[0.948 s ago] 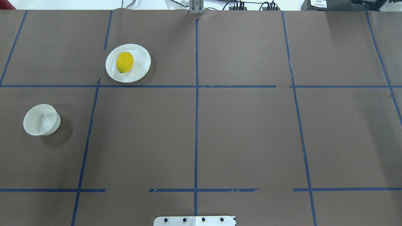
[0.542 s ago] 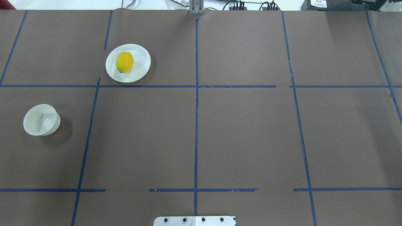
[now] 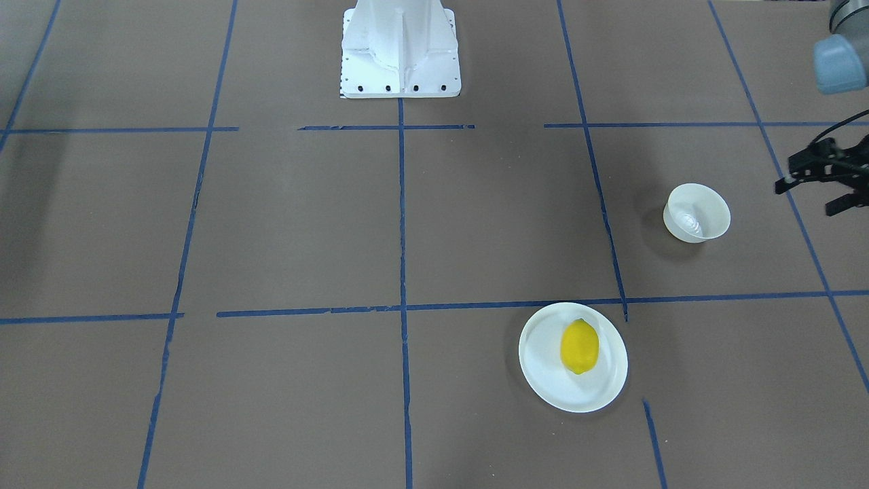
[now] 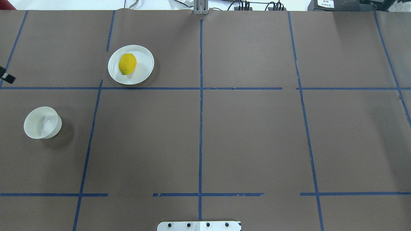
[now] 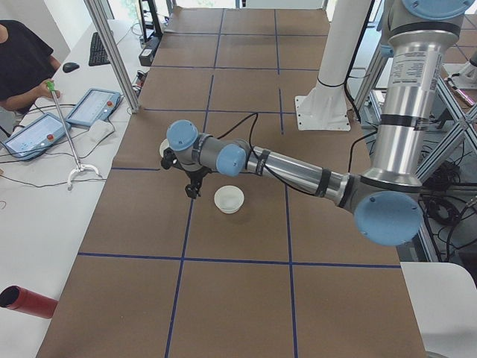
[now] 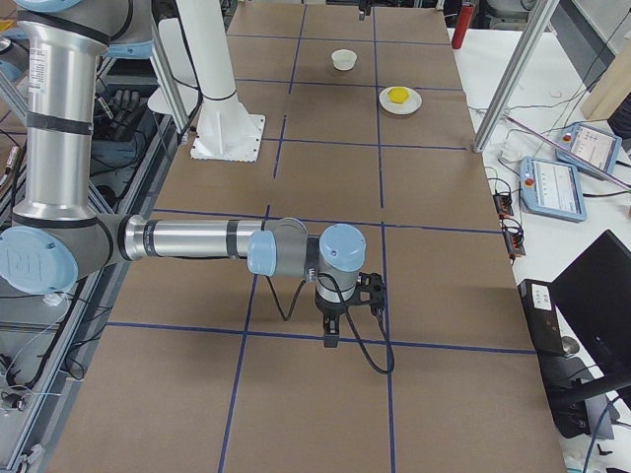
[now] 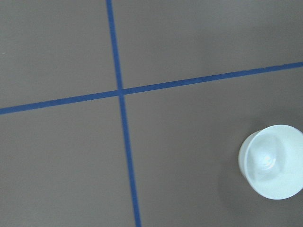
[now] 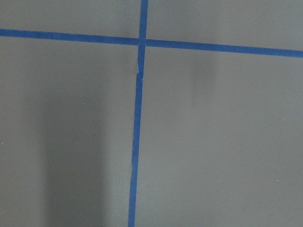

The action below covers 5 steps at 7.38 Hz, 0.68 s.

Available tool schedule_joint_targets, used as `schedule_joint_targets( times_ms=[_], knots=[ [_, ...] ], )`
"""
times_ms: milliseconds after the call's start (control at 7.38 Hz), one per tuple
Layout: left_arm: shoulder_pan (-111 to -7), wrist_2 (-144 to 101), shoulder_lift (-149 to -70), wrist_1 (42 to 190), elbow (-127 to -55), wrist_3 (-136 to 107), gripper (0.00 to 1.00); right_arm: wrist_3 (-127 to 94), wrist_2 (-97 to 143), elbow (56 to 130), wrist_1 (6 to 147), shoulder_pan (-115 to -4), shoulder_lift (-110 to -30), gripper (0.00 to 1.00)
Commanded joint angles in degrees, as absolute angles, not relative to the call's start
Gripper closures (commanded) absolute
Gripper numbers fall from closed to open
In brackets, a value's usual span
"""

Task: Move lemon from plate to bowl
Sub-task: 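Reach the left gripper over the yellow lemon on the white plate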

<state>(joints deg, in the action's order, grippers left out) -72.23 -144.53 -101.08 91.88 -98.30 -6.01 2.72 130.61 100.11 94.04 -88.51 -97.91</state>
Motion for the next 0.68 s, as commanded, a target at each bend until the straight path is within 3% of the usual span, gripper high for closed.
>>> schedule_joint_targets(
  times_ms=[0,406,542],
  knots=[
    [-63.05,-139.52,-116.12,92.72,-89.79,-17.17,0.00,2.72,130.61,100.11,94.04,-88.51,-97.91,0.00],
    [-56.62,-131.60,-124.16,117.53,-72.84,-32.66,0.01,2.72,130.61,100.11,94.04,-88.51,-97.91,0.00],
    [-55.30,-126.70,-126.80,118.21,-69.64,-33.22,0.01,2.72,130.61,100.11,94.04,-88.51,-97.91,0.00]
  ],
)
